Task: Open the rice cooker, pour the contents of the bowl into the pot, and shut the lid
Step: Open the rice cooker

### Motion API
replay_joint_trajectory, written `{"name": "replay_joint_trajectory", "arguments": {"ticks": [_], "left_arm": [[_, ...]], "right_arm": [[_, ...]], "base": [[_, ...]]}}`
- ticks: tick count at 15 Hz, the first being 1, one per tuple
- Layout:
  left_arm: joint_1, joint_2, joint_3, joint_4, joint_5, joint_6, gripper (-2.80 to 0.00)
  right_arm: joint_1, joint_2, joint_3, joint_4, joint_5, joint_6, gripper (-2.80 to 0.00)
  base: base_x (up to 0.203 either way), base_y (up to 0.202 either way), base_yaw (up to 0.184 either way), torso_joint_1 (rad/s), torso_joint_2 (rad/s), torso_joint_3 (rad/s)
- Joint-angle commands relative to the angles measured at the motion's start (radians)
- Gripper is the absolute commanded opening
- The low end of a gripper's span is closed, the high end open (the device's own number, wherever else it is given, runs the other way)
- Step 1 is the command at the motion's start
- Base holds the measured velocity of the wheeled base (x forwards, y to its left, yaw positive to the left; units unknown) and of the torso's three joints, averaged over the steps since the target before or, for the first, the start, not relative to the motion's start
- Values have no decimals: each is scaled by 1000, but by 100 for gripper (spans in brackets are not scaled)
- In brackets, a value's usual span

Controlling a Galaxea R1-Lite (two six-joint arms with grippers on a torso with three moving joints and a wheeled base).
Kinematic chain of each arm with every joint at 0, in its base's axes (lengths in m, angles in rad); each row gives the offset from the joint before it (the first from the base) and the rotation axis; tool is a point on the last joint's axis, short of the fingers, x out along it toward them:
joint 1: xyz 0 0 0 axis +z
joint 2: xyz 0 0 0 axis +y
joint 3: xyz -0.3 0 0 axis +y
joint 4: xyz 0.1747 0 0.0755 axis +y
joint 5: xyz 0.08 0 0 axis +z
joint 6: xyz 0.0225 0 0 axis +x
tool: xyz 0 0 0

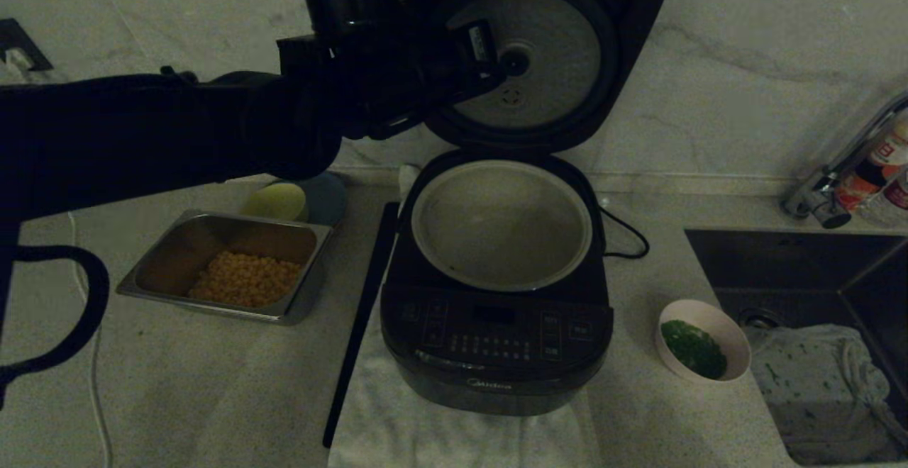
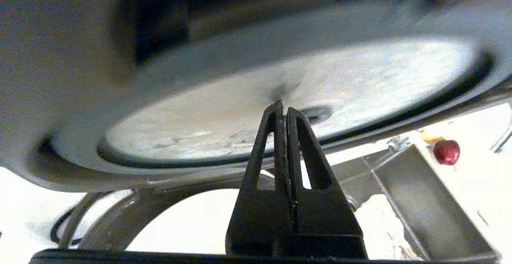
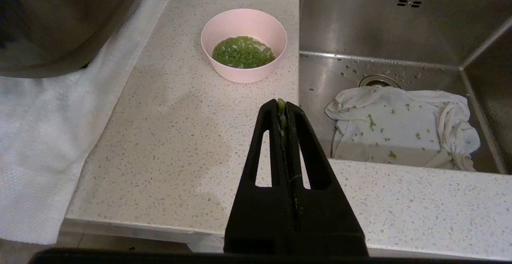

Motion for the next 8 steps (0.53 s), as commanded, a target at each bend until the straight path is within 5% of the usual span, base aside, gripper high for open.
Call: {"name": "replay_joint_trajectory", "arguments": {"ticks": [1, 8], "left_arm": [[1, 37, 0, -13, -1, 13, -280], [23, 104, 0, -75, 5, 94, -280]], "right_arm": [[0, -1, -1, 1, 1, 0, -280], [0, -1, 0, 1, 0, 0, -280]], "base": [[0, 0, 0, 0, 0, 0], [0, 0, 0, 0, 0, 0]]}}
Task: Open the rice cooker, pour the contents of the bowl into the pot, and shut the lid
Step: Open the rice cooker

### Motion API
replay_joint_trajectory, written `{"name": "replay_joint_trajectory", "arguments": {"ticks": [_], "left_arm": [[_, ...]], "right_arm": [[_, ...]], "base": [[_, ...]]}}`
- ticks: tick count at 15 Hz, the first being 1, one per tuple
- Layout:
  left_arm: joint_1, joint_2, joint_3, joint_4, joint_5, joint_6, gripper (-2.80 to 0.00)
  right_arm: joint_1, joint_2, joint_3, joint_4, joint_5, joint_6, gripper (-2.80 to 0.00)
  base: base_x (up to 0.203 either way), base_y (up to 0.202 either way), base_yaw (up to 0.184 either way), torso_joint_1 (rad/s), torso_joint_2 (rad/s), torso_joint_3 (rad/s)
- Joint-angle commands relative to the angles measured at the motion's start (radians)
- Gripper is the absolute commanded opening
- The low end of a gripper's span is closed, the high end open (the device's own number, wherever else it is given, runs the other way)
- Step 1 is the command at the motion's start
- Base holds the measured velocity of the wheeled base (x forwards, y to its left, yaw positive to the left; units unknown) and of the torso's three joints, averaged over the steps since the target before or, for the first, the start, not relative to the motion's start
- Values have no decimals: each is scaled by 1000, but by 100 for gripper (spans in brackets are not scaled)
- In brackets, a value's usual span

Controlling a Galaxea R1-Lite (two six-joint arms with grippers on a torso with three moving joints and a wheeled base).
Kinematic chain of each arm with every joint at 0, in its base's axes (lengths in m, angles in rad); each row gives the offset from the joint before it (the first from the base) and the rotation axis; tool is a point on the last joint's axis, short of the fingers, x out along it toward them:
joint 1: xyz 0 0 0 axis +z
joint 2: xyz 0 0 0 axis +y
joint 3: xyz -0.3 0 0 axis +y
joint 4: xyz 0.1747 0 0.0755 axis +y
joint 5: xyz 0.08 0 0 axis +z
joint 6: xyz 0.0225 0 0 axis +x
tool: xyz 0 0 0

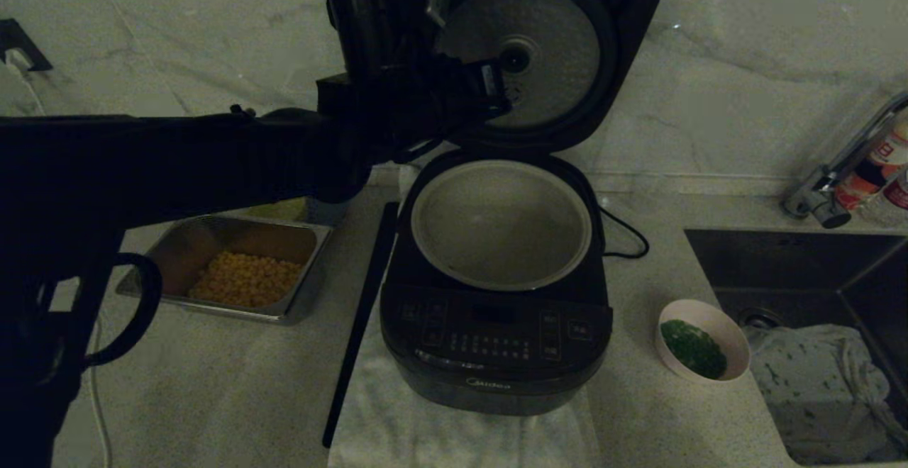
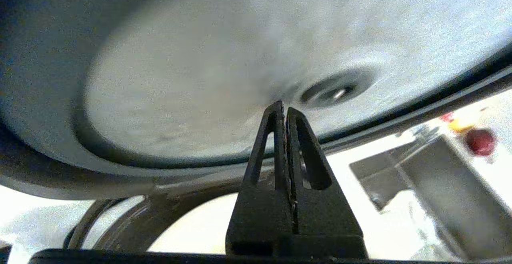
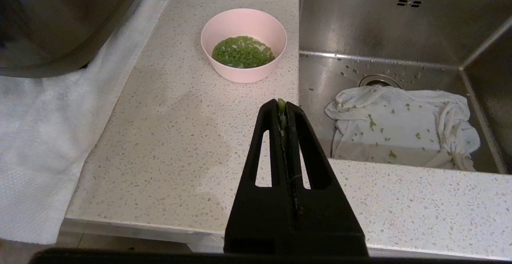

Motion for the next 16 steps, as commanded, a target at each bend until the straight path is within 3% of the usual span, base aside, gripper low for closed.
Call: {"name": "replay_joint_trajectory", "arguments": {"ticks": [1, 8, 10, 16], "left_arm": [[16, 35, 0, -26, 3, 19, -280], [22, -31, 25, -42, 6, 12, -280], [20, -116, 121, -30, 8, 11, -280], [14, -497, 599, 33, 15, 16, -280]], "right_arm": [[0, -1, 0, 1, 1, 0, -280], [0, -1, 0, 1, 0, 0, -280], [0, -1, 0, 1, 0, 0, -280], [0, -1, 1, 1, 0, 0, -280]], "base": [[0, 0, 0, 0, 0, 0], [0, 0, 0, 0, 0, 0], [0, 0, 0, 0, 0, 0], [0, 0, 0, 0, 0, 0]]}}
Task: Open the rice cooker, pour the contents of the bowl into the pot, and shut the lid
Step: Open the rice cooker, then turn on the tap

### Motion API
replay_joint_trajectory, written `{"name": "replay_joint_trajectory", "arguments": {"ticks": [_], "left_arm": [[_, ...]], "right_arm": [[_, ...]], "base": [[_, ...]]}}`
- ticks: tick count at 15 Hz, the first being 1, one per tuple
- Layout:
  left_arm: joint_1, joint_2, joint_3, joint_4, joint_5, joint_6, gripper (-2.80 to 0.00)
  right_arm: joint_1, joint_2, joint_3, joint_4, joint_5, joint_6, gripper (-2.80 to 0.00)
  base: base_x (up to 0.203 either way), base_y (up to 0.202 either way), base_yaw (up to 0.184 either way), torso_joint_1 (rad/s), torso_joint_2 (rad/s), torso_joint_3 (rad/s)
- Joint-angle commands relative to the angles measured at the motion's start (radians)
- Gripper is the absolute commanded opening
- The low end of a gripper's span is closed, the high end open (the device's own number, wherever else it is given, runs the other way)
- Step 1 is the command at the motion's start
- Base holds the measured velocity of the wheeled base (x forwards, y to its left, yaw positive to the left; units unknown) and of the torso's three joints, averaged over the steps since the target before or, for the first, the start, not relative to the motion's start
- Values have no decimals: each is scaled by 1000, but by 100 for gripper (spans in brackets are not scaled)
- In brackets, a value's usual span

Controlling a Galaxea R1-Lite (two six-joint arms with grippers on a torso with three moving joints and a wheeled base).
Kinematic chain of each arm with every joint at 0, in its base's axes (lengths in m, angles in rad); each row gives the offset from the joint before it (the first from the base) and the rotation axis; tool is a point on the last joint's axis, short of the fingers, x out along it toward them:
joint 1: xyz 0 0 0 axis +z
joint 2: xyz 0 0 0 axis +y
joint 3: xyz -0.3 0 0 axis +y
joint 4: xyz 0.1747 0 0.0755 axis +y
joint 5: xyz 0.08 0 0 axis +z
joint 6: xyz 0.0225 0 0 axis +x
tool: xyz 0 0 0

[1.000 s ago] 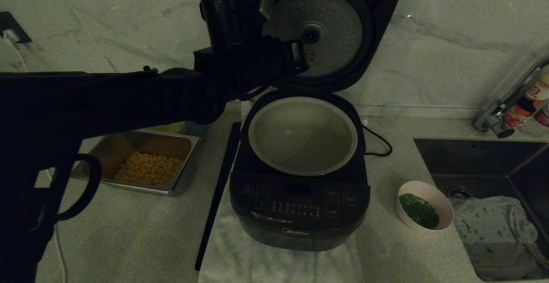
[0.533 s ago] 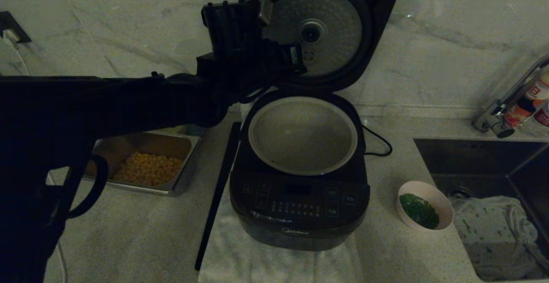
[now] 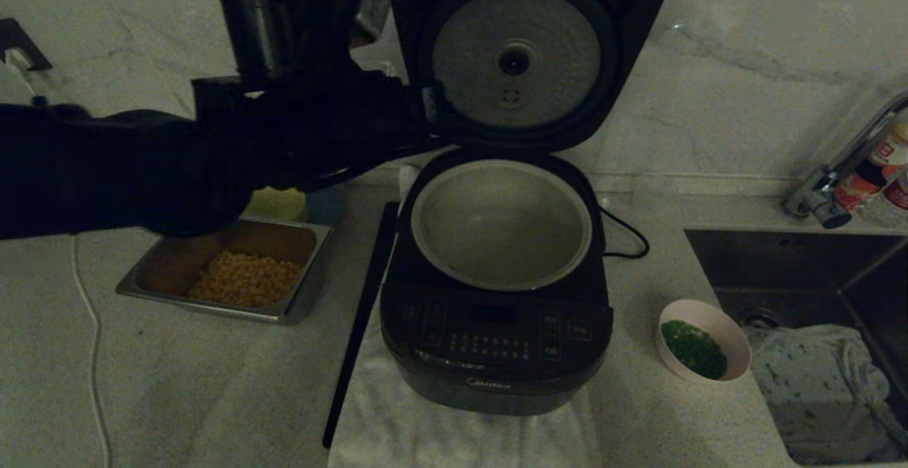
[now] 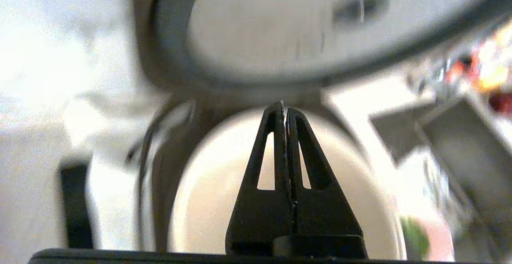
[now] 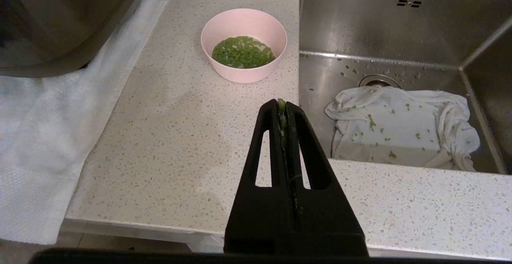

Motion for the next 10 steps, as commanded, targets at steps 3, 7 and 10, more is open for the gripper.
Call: {"name": "replay_joint_trajectory", "arguments": {"ticks": [3, 7, 10], "left_arm": [[21, -356, 378, 23, 46, 4, -280], [198, -608, 653, 20, 144, 5, -280], [305, -797, 772, 27, 276, 12, -280]], "right_arm": [[0, -1, -1, 0, 0, 0, -280], [0, -1, -1, 0, 0, 0, -280], [1, -1, 0, 0, 0, 0, -280]], "base": [[0, 0, 0, 0, 0, 0], [0, 0, 0, 0, 0, 0], [0, 0, 0, 0, 0, 0]]}}
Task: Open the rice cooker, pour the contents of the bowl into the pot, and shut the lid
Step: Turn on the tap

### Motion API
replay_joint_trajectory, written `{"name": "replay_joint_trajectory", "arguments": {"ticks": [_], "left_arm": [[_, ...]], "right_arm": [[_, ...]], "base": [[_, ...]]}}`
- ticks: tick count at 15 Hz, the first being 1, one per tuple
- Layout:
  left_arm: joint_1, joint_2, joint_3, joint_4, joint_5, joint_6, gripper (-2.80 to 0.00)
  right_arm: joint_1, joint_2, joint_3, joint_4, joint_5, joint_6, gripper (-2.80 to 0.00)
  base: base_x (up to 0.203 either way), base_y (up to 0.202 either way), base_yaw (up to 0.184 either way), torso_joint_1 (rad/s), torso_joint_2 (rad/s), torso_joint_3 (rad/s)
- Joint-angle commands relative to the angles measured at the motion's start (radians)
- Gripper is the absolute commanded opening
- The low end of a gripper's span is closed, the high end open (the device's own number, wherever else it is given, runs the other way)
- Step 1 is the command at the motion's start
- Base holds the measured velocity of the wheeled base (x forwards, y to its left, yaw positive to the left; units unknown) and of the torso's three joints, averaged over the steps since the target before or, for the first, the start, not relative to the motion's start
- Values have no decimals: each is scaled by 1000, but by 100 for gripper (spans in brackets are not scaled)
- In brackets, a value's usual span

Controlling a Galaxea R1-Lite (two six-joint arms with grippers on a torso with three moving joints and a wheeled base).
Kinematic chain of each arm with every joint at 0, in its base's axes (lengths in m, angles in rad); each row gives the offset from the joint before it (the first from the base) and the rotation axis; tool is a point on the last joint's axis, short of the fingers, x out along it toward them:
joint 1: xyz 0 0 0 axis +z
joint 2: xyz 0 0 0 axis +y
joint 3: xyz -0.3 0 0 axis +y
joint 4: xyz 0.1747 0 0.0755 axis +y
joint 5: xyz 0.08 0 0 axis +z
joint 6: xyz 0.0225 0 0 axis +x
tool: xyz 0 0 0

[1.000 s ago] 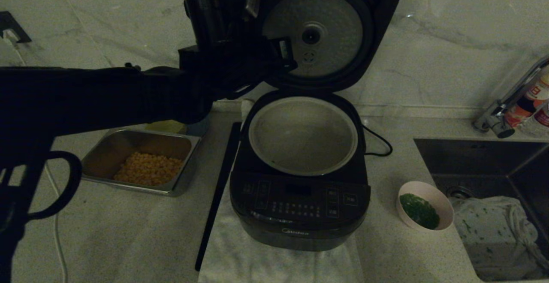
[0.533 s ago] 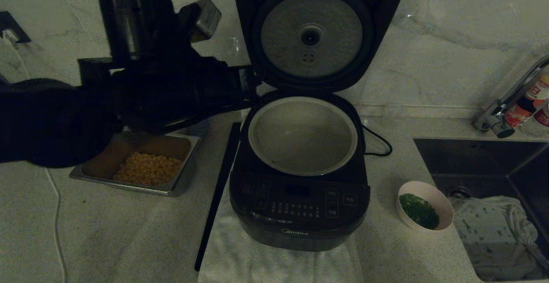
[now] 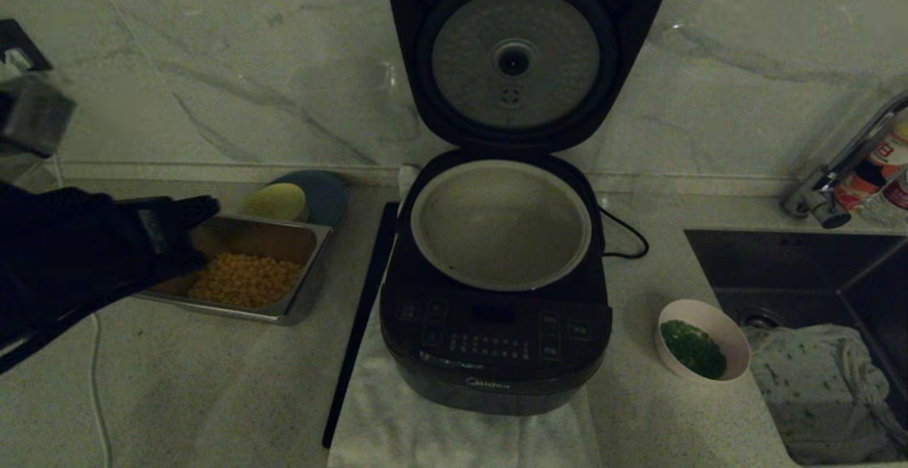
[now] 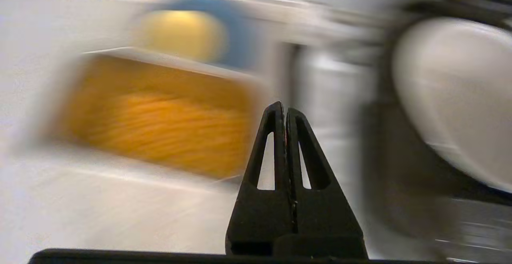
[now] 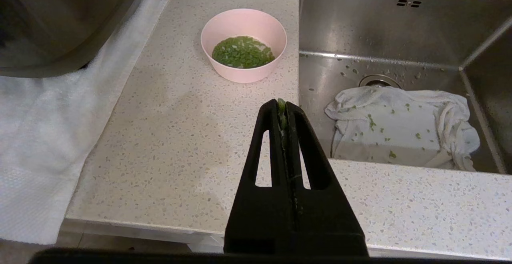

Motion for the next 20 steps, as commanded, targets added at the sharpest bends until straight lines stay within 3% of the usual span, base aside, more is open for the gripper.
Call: {"name": "replay_joint_trajectory", "arguments": {"ticks": [1, 6, 8, 13, 15, 17, 18, 19, 20], "left_arm": [[66, -230, 102, 2, 110, 13, -280], [100, -639, 364, 5, 221, 102, -280], [159, -767, 489, 9, 254, 141, -280], [275, -1004, 723, 26, 254, 166, -280], [293, -1143, 712, 170, 161, 167, -280], [304, -1170, 694, 277, -18, 133, -280], [306, -1167, 693, 302, -77, 122, -280], [306, -1166, 699, 307, -186, 128, -280], [306, -1166, 701, 334, -255, 166, -280]], "right_arm": [[0, -1, -1, 0, 1, 0, -280], [0, -1, -1, 0, 1, 0, -280], [1, -1, 0, 0, 1, -1, -280], [0, -1, 1, 0, 1, 0, -280], [0, -1, -1, 0, 1, 0, -280], [0, -1, 1, 0, 1, 0, -280], [0, -1, -1, 0, 1, 0, -280], [0, -1, 0, 0, 1, 0, -280], [0, -1, -1, 0, 1, 0, -280]], "base": [[0, 0, 0, 0, 0, 0], [0, 0, 0, 0, 0, 0], [0, 0, 0, 0, 0, 0], [0, 0, 0, 0, 0, 0], [0, 0, 0, 0, 0, 0], [0, 0, 0, 0, 0, 0], [0, 0, 0, 0, 0, 0], [0, 0, 0, 0, 0, 0], [0, 0, 0, 0, 0, 0]]}}
